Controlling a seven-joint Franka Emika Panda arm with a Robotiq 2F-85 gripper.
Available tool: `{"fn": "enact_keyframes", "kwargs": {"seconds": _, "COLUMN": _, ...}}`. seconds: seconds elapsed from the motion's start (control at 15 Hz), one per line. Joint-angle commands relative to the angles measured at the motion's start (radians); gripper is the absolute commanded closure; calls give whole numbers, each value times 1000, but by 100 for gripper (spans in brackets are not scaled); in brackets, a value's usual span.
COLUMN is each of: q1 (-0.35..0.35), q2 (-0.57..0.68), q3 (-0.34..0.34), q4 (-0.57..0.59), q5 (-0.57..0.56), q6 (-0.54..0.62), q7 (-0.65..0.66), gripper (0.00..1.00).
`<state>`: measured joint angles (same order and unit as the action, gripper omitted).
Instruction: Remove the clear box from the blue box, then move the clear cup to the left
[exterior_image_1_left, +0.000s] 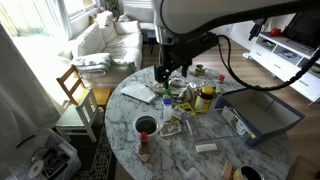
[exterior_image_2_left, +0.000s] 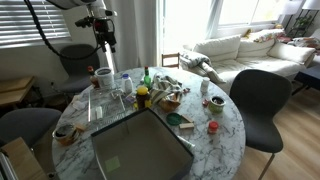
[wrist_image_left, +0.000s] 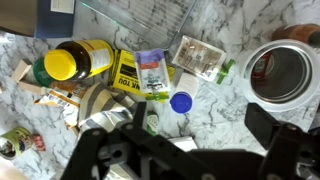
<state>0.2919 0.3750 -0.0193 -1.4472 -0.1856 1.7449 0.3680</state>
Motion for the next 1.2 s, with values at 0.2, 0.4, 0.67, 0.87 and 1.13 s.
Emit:
{"fn": "enact_keyframes", "kwargs": {"seconds": 0.2, "q1": -69, "q2": -90, "q3": 20, "q4": -160, "q5": -44, "q6": 141, "q7": 62, "gripper": 0}}
{"fn": "enact_keyframes", "kwargs": {"seconds": 0.4, "q1": -72, "q2": -105, "q3": 21, "q4": -186, "q5": -46, "q6": 153, "q7": 72, "gripper": 0}}
{"fn": "enact_keyframes", "kwargs": {"seconds": 0.67, "q1": -98, "q2": -113, "q3": 12, "q4": -204, "q5": -8, "q6": 124, "q7": 91, "gripper": 0}}
{"fn": "enact_keyframes", "kwargs": {"seconds": 0.87, "q1": -165, "q2": -136, "q3": -8, "q4": -267, "q5": 54, "q6": 122, "q7": 63, "gripper": 0}}
{"fn": "enact_keyframes", "kwargs": {"seconds": 1.13, "q1": -258, "q2": -151, "q3": -45, "q4": -379, "q5": 92, "q6": 156, "q7": 3, "gripper": 0}}
